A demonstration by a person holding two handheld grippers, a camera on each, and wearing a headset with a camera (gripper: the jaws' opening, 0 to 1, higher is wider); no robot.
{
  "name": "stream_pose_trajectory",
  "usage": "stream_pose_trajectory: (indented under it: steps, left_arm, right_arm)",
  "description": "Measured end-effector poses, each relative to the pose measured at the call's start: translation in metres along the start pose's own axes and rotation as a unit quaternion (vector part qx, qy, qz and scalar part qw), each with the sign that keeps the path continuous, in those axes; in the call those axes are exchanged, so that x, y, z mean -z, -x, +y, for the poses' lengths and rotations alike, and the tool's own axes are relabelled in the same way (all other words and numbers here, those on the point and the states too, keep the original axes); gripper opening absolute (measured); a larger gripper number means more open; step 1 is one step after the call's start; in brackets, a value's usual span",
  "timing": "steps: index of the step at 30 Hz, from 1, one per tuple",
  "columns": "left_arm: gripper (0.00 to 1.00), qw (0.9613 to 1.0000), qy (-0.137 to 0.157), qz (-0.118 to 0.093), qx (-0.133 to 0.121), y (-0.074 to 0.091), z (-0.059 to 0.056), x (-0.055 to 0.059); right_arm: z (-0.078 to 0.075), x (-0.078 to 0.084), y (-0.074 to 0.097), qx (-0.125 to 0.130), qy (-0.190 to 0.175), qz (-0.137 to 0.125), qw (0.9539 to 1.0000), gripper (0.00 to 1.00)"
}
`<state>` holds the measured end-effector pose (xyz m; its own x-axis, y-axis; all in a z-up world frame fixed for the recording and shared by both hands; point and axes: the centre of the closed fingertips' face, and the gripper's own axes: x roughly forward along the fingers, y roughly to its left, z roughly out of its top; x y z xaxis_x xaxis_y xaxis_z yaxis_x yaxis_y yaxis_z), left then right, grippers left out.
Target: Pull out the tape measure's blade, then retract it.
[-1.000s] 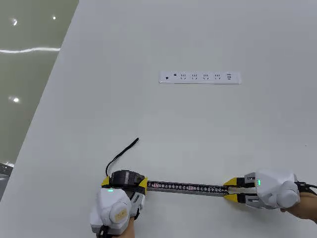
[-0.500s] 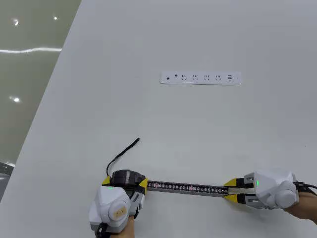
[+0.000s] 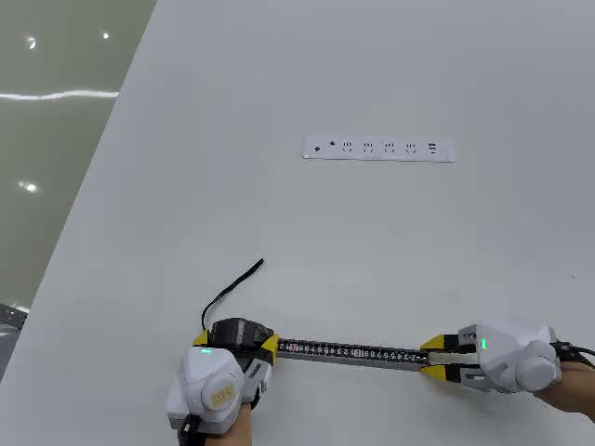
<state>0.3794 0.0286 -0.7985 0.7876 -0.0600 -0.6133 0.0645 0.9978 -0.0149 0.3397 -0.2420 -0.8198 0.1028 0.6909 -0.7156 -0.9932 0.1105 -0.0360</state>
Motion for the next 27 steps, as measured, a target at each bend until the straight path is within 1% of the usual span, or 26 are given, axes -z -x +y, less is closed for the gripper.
stream_pose_trajectory:
  steps: [10, 15, 27]
  left_arm:
    - [0.59, 1.0000, 0.002, 0.000, 0.001, 0.001, 0.000, 0.000]
    - [0.59, 1.0000, 0.002, 0.002, 0.003, 0.001, 0.001, 0.002]
    - [0.59, 1.0000, 0.001, 0.004, 0.005, 0.000, 0.000, 0.001]
  right_arm:
    - [0.000, 0.000, -0.002, -0.002, 0.000, 0.000, 1.0000, 0.12]
    - [0.000, -0.003, -0.005, -0.002, 0.000, -0.002, 1.0000, 0.12]
    - [-0.001, -0.008, -0.012, -0.007, 0.001, -0.006, 1.0000, 0.12]
